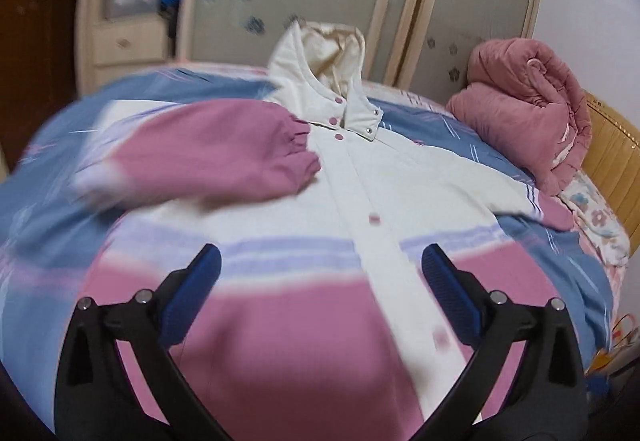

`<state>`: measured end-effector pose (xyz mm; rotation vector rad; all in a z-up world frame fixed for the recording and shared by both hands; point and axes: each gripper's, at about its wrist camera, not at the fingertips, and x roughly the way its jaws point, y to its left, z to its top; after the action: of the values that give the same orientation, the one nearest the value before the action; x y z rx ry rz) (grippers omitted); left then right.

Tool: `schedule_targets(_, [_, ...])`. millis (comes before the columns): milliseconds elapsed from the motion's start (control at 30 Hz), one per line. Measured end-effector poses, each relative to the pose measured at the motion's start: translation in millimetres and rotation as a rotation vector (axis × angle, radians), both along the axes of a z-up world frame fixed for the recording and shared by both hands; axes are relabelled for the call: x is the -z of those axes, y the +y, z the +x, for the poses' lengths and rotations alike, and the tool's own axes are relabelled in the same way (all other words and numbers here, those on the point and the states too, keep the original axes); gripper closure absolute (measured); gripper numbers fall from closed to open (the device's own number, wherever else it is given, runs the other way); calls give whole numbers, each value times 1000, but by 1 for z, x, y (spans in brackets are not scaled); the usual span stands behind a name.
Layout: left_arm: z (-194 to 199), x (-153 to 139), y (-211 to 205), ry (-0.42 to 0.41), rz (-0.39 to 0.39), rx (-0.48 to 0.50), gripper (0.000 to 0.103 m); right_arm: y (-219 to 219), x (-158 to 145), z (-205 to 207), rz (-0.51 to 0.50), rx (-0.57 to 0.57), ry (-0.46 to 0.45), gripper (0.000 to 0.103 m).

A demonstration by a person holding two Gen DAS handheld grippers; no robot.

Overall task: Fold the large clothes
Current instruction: 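Open the left gripper and withdraw it from the folded sleeve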

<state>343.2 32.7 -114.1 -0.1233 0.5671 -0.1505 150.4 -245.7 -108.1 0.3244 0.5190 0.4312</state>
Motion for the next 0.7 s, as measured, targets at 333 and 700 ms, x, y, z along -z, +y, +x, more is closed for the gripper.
schedule_targets(333, [-205, 2, 14, -337, 196, -184, 2, -16, -7, -11, 1, 141, -74, 1])
schedule_targets(700, [-195, 3, 2, -288, 181, -176, 2, 7, -28, -38, -275, 356, -261, 1])
